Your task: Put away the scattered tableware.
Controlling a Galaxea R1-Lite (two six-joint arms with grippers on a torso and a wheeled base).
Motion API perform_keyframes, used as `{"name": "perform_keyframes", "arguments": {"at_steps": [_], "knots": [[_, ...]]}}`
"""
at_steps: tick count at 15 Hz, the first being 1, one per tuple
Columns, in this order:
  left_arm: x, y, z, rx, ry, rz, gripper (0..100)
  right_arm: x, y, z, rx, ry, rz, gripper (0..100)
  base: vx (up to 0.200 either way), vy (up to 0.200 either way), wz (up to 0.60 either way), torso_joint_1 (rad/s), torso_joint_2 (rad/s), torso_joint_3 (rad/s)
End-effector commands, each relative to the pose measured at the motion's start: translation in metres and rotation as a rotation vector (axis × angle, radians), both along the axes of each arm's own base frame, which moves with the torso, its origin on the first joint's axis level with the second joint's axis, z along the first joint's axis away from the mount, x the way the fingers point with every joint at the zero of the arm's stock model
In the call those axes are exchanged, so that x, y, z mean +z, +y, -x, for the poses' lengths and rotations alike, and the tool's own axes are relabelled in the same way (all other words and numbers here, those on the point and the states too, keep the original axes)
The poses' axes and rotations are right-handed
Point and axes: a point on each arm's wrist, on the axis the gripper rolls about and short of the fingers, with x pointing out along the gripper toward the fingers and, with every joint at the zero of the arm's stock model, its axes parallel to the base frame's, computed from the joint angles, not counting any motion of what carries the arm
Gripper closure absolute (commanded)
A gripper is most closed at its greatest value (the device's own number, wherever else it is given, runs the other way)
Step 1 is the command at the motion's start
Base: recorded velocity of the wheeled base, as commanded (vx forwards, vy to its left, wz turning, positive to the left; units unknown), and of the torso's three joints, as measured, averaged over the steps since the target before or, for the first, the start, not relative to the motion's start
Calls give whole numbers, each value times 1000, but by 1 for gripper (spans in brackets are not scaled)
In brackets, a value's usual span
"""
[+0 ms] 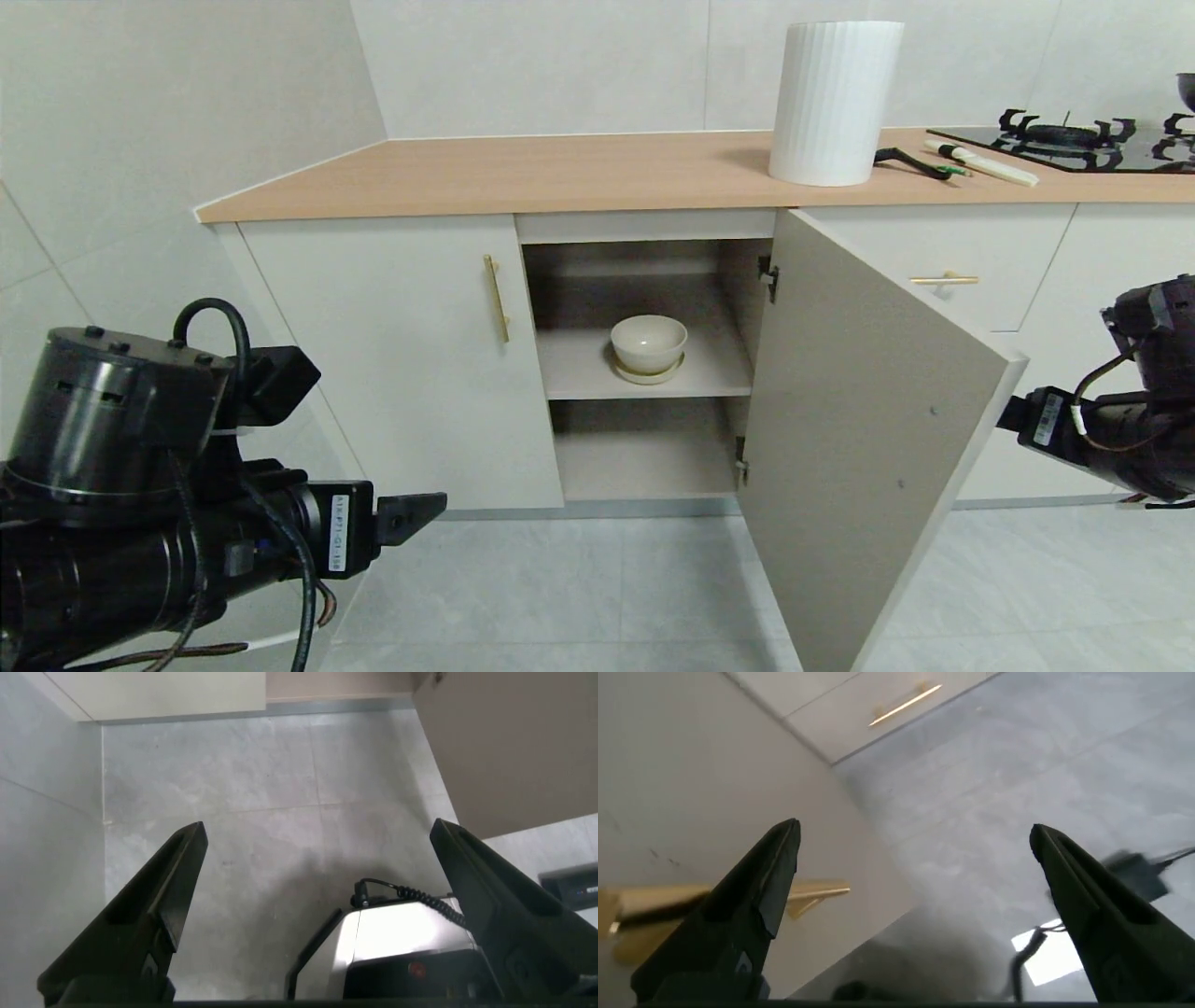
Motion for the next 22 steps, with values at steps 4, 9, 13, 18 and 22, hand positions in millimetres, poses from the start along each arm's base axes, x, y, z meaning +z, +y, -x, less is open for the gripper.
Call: {"name": "perform_keyframes", "arguments": {"at_steps": [4, 9, 13, 18, 22], "knots": [[1, 0, 0, 2, -4, 5, 0, 0, 25, 3, 87, -3, -23, 0, 0, 0, 0, 0, 0, 0], [2, 0, 1, 2, -6, 6, 0, -5, 68, -15, 231, 22, -12, 0, 0, 0, 0, 0, 0, 0], [4, 1, 1, 3, -17, 8, 0, -16, 108, -42, 371, 52, 18, 0, 0, 0, 0, 0, 0, 0], [10, 2, 3, 6, -58, 30, 0, -9, 145, -63, 597, 15, 56, 0, 0, 0, 0, 0, 0, 0], [10, 1, 2, 6, -66, 34, 0, -9, 166, -65, 700, 3, 22, 0, 0, 0, 0, 0, 0, 0]]}}
